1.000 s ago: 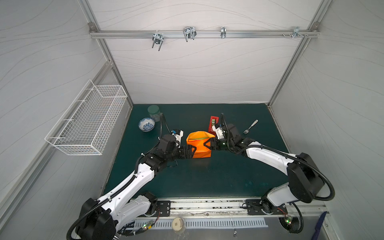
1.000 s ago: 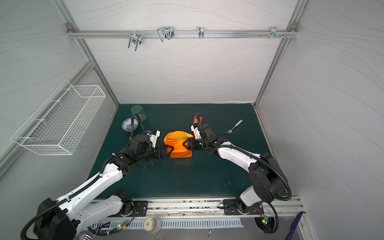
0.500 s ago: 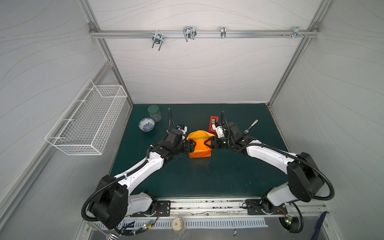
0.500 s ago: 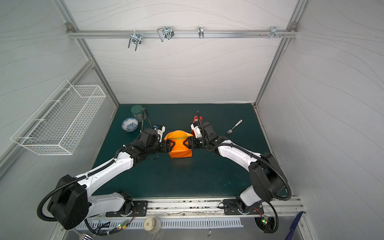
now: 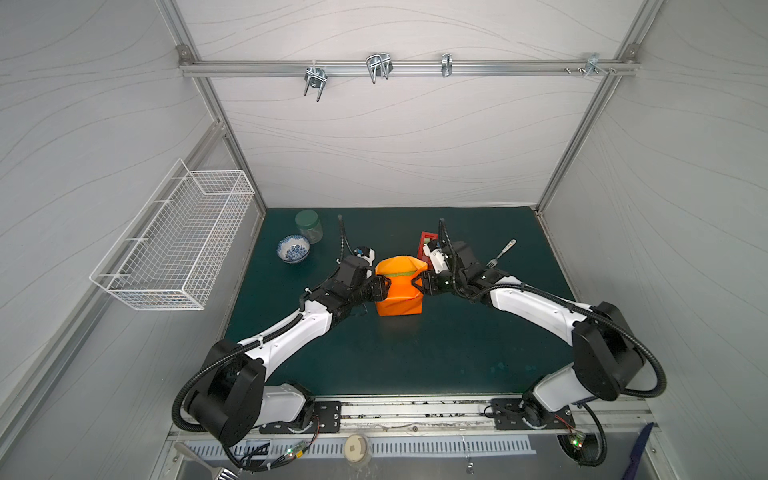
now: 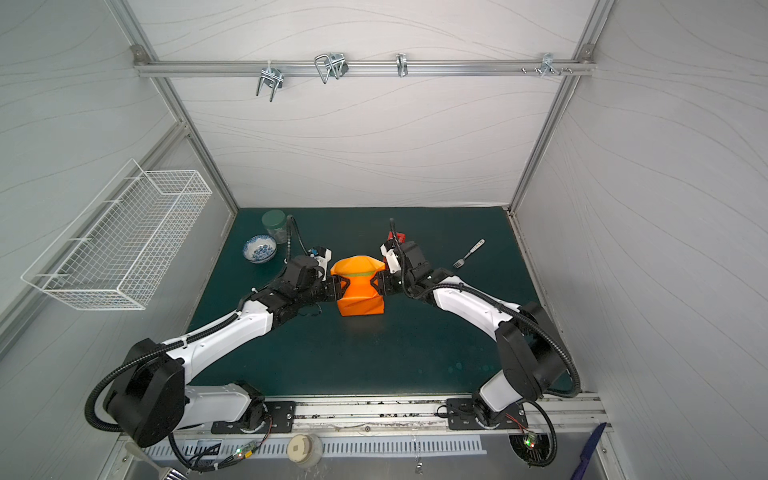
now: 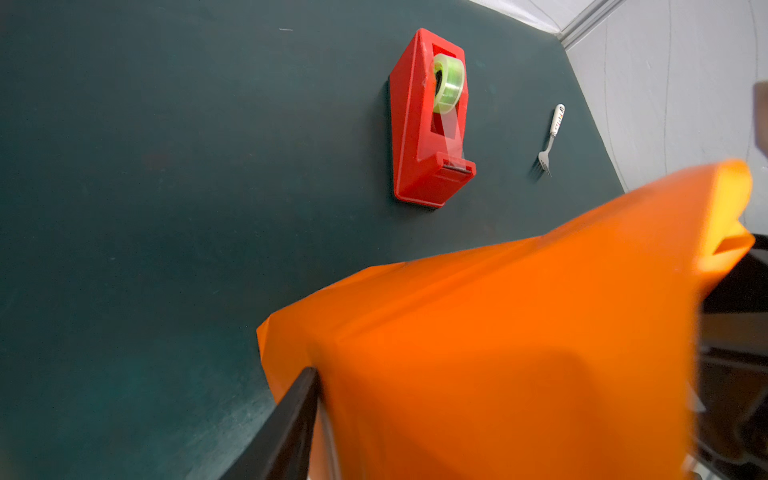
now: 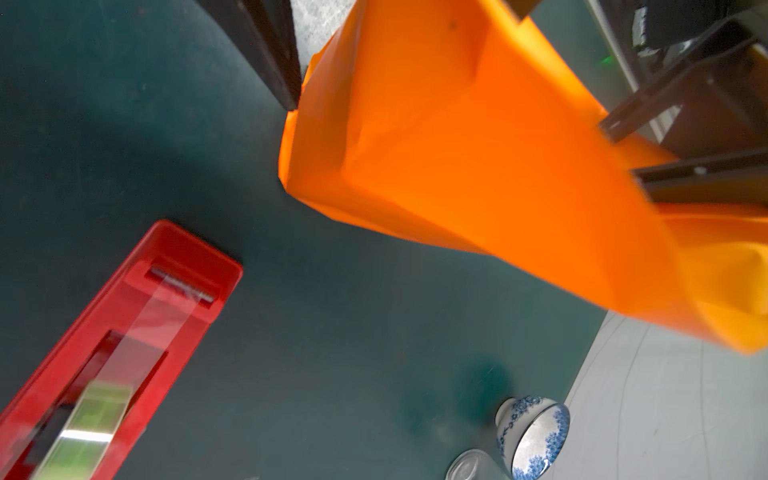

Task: Wrap the gift box in paper

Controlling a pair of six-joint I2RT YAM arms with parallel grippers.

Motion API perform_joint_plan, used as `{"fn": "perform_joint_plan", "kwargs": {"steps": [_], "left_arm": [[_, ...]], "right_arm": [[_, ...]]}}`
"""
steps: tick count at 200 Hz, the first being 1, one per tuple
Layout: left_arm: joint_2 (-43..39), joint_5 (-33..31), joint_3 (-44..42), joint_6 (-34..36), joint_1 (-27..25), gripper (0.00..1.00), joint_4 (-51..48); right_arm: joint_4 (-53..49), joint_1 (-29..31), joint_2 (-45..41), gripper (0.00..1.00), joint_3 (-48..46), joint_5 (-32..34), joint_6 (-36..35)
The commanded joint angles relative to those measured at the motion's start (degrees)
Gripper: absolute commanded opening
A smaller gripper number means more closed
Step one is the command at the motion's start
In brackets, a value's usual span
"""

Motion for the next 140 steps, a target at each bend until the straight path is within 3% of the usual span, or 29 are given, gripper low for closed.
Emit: {"fn": "perform_joint_plan", "kwargs": {"steps": [1,64,140], "left_arm": [[0.9,-2.1,2.7,-0.2,0.1,0.52,-3.4],[-1.2,-9.1,6.0,0.1,-0.1,0.53,-10.2],[4.8,-12.4,9.2,3.0,-0.7,0.24,-9.9]], "right_arm": [[-2.9,0.3,1.8,0.48,0.5,5.6,-2.6],[-2.7,0.6,3.3,0.45,0.4,5.2,-2.6],[-3.6,0.7,3.3,0.45,2.0,5.0,-4.0]]}}
